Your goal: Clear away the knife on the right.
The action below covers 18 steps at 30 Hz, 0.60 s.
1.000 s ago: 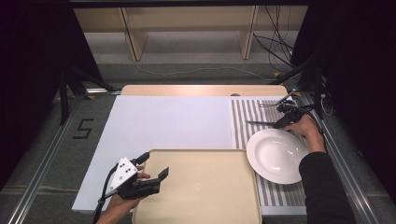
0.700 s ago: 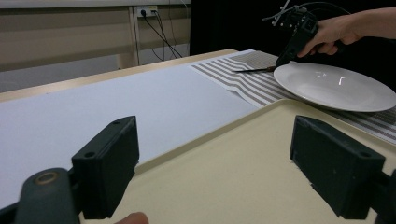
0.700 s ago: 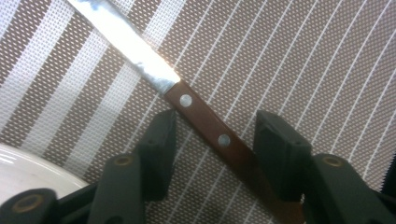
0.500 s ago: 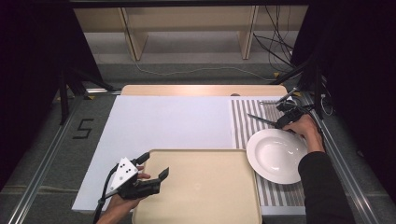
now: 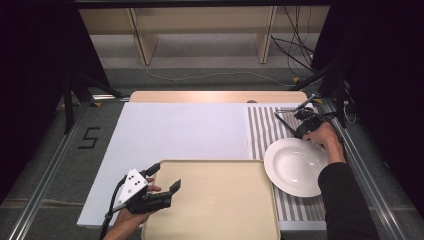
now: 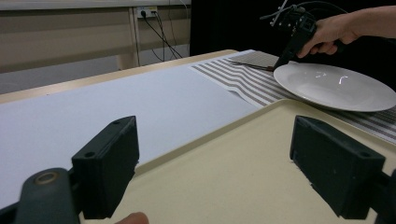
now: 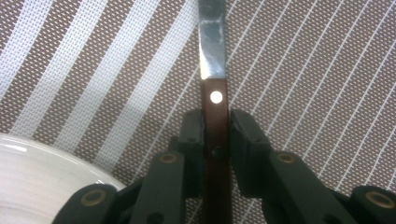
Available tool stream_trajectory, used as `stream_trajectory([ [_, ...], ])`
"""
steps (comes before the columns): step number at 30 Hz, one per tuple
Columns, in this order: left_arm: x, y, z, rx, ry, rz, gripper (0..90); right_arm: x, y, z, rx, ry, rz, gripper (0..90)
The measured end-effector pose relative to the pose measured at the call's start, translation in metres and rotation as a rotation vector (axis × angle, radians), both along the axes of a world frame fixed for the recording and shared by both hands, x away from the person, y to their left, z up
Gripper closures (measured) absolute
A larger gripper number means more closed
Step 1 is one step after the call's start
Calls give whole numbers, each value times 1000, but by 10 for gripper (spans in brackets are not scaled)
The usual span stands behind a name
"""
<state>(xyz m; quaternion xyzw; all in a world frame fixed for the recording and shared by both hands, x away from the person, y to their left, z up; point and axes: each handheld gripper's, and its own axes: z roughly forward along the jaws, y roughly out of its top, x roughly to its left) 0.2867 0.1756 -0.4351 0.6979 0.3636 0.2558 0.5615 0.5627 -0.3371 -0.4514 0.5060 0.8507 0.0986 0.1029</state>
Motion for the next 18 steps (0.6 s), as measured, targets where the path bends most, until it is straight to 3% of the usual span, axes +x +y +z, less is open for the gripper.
stream_trajectory([
  [7, 0, 0, 0, 0, -1, -1, 154, -1, 6, 1, -41, -6, 12, 771],
  [18, 0, 0, 0, 1, -1, -1, 154, -4, 10, 0, -106, -52, 60, 774],
])
